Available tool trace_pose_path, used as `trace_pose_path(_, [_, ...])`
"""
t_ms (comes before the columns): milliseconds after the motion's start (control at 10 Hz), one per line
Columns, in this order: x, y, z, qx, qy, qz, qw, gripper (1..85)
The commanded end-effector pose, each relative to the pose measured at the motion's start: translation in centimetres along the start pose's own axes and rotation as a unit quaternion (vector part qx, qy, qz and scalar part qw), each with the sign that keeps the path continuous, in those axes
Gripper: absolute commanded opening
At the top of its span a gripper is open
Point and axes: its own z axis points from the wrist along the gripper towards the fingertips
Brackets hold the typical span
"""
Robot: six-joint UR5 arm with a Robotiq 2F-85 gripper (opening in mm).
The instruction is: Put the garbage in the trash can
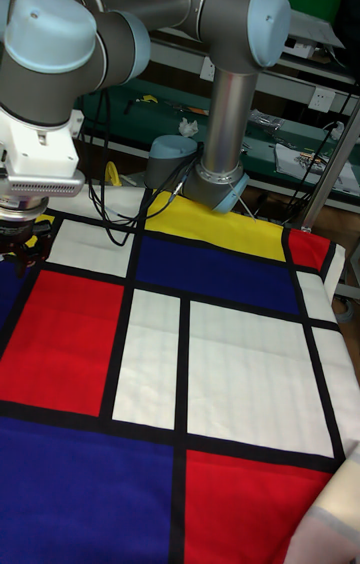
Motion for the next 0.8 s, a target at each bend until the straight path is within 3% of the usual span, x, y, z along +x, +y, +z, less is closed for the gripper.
trace_pose_path(0, [-0.1,0.0,-0.1,-0.002,-0.003,0.004,1.0,79.3])
trace_pose_path(200, [-0.1,-0.1,0.0,-0.001,-0.001,0.01,1.0,75.7])
trace_pose_path(400, [0.4,-1.3,-0.2,0.024,0.007,0.008,0.9997,72.7])
trace_pose_path(700, [0.9,-1.7,-0.3,0.033,0.02,-0.003,0.9992,74.7])
